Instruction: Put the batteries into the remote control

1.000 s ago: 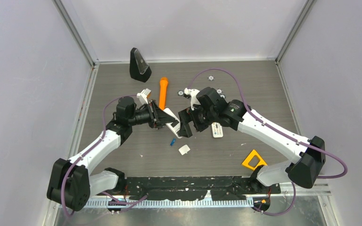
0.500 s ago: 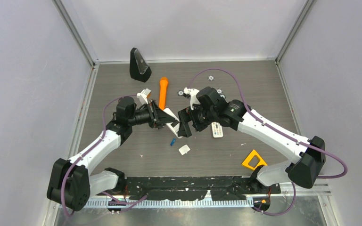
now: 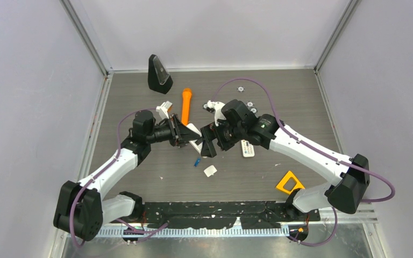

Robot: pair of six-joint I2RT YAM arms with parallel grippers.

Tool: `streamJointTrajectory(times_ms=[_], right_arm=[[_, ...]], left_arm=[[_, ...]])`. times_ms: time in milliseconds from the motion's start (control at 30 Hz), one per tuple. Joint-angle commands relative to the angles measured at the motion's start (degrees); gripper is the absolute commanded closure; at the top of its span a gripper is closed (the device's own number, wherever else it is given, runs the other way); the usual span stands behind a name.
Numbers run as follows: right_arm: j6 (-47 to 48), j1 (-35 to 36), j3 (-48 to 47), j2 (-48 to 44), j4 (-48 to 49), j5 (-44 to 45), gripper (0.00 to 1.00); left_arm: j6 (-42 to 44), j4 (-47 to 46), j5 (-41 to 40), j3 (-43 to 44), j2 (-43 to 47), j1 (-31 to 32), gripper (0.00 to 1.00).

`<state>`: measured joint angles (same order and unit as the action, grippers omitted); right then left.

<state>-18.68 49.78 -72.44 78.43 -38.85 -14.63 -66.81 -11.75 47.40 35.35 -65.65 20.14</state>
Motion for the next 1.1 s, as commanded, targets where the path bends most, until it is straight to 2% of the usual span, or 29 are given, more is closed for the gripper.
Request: streamJointTrajectory(times_ms=[0,200,400,600,967,1067], right_arm=[[-0.64,0.31,-2.21,0.54,1.87,0.74,0.05],[-0.92,0.33,-1.72,0.91,1.83,0.88,0.01],[-1.15,0.27,-1.44,1.1,1.81,0.38,0.19],[-1.14,0.24,-0.95,1.15,1.9,-0.22,0.32],[-1.44,-0.01,0.59,1.35,3.48,-1.52,0.5],[-1.63,-0.24,0.8,1.37,3.9,-1.46,0.51]], left_arm=[[0.73,-1.49,1.19,1.65,0.45,-0.19,1.0],[0.89,-1.22,1.25,1.54,0.74,-0.19,1.0],[0.88,-1.26,1.3,1.42,0.8,-0.19,1.0],[0.72,-1.17,1.47,1.38,1.02,-0.2,1.0],[-0.63,-2.32,3.17,1.3,1.51,-0.19,1.0],[-1.3,-2.83,3.85,1.08,1.77,-0.19,1.0]])
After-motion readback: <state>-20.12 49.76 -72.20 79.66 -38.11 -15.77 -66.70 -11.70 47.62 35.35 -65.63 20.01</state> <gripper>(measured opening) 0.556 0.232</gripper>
